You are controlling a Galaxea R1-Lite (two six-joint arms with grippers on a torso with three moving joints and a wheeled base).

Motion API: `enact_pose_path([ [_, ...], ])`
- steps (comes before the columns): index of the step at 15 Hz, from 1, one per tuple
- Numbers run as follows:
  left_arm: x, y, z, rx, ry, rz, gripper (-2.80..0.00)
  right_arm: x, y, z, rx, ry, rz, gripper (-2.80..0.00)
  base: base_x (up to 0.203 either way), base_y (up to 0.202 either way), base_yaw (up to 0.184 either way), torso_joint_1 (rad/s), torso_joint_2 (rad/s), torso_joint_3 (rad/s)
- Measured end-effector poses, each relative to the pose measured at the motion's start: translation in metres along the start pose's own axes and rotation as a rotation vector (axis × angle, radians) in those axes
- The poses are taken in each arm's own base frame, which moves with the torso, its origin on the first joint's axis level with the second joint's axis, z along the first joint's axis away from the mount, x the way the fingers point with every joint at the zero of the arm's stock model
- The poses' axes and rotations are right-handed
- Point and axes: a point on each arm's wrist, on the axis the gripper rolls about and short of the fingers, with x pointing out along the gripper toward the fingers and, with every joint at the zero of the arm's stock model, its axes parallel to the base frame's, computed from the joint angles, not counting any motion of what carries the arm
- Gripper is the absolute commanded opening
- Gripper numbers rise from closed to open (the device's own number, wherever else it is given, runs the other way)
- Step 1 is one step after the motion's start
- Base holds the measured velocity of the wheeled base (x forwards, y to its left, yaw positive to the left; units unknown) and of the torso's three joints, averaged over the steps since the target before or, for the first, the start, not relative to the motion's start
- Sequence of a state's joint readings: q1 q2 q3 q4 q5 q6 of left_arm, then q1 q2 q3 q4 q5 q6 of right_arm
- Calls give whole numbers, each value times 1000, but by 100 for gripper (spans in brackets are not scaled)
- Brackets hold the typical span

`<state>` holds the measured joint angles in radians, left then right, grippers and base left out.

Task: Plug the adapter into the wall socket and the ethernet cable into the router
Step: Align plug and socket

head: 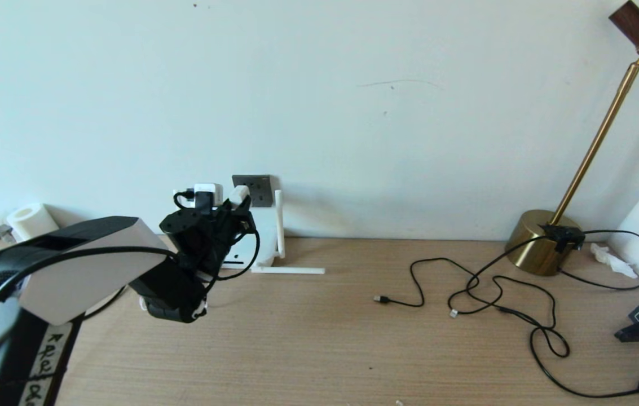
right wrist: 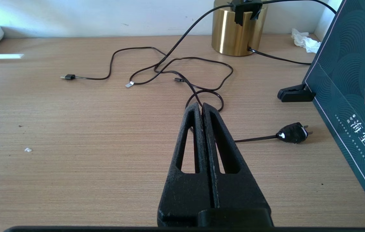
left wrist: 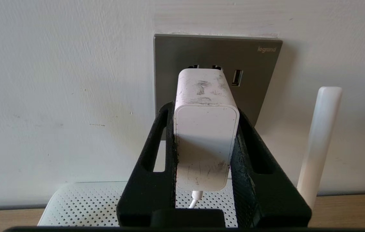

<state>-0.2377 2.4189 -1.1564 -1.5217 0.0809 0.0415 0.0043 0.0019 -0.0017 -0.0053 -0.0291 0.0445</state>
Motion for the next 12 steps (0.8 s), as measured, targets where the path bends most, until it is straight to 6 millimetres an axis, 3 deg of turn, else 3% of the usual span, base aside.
enact_pose_path([
  [12,3,-2,-1,0,-11,-4,-280,0,0,0,0,0,0,-280,0,0,0,0,0,0],
])
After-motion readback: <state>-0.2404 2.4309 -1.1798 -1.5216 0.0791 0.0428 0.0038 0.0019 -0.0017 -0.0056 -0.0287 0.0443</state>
